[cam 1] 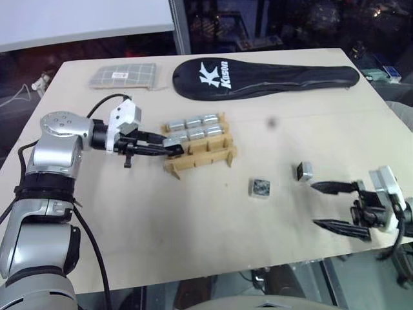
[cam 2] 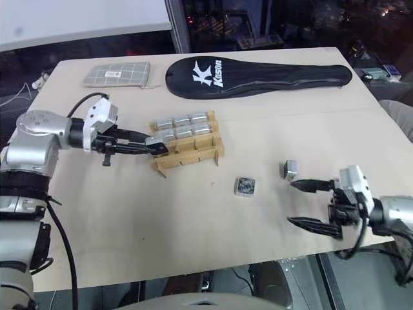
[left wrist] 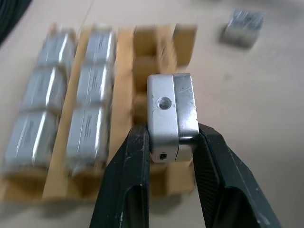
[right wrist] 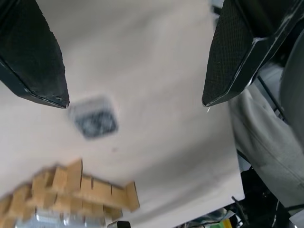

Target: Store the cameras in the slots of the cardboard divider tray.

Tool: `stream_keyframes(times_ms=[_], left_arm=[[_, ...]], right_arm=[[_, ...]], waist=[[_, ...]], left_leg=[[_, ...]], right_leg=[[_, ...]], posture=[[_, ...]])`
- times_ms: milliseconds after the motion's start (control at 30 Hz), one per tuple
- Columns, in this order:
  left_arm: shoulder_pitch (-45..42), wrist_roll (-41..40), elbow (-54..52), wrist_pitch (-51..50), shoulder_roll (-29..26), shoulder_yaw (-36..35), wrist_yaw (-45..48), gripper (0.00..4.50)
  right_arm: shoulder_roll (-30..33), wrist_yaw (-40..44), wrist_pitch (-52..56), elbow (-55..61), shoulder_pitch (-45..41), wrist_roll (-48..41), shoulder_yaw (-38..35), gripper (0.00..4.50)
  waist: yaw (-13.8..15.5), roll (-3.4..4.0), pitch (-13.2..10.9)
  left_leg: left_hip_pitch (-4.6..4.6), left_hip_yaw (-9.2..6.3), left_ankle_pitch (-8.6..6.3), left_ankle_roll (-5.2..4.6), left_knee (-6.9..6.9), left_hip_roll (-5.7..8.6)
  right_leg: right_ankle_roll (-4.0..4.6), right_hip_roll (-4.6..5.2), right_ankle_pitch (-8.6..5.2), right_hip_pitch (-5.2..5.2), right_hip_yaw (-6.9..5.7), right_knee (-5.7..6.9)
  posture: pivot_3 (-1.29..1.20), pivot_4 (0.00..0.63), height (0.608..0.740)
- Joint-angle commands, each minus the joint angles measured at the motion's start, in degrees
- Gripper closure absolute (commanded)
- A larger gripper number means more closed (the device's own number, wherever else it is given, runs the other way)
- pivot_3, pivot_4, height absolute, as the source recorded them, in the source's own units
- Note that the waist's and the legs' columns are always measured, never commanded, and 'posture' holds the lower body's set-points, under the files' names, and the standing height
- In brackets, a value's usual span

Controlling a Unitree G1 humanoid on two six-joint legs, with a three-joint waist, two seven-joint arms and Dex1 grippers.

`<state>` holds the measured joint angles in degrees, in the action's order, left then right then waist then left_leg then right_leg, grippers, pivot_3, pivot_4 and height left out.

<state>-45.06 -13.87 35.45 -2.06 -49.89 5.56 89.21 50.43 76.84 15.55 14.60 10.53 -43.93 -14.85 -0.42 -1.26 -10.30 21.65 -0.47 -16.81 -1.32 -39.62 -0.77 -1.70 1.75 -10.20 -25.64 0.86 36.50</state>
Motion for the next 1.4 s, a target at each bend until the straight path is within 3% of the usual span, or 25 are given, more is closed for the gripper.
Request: stream_keyframes(times_ms=[33, 300, 600, 933, 1400], left_arm=[[-3.8, 3.5, 4.1, 6.2, 0.8, 0.4, -0.6, 3.78], [-6.9, 7.0, 11.3, 11.3, 3.6, 1.1, 0.1, 3.78], [-7.0, 8.3, 12.8, 12.9, 3.3, 0.9, 0.3, 3.78], [-6.6, 8.3, 12.2, 12.3, 3.6, 0.9, 0.2, 3.78], [-4.0, 7.2, 4.3, 0.5, 1.8, 3.3, 3.3, 3.78]], right_arm=[[-0.2, 2.3, -3.1, 0.2, 1.1, 1.0, -3.4, 0.07], [-3.3, 0.9, -4.4, 2.7, 1.8, -0.2, -6.1, 0.07], [-9.0, 1.3, -4.8, 2.6, -0.4, -5.9, -9.2, 0.07], [-11.2, 2.4, -9.4, 1.4, -1.5, -4.3, -10.0, 0.07], [-11.8, 1.1, -11.4, 1.7, -1.0, -2.5, -9.6, 0.07]], waist=[[0.0, -0.04, 0.0], [-0.2, -0.06, 0.0], [-0.2, -0.07, 0.0], [-0.2, -0.06, 0.0], [-0.3, -0.06, 0.0]], left_leg=[[0.0, 0.0, 0.0, 0.0, -0.03, 0.0], [0.01, 0.01, 0.0, 0.0, -0.07, 0.01], [-0.04, 0.02, 0.0, 0.0, -0.09, 0.02], [-0.06, 0.01, 0.0, 0.0, -0.13, 0.03], [-0.04, 0.02, 0.0, 0.0, -0.15, 0.02]], right_leg=[[-0.01, 0.0, 0.0, 0.0, 0.01, 0.03], [-0.01, 0.0, 0.01, -0.01, 0.05, 0.11], [-0.01, 0.01, 0.01, 0.0, 0.07, 0.21], [-0.01, 0.01, 0.01, 0.0, 0.07, 0.26], [0.0, 0.01, 0.02, -0.01, 0.09, 0.27]], posture=[[0.0, 0.15, 0.74], [0.0, 0.15, 0.74], [0.0, 0.15, 0.74], [0.0, 0.15, 0.74], [0.0, 0.15, 0.74]])
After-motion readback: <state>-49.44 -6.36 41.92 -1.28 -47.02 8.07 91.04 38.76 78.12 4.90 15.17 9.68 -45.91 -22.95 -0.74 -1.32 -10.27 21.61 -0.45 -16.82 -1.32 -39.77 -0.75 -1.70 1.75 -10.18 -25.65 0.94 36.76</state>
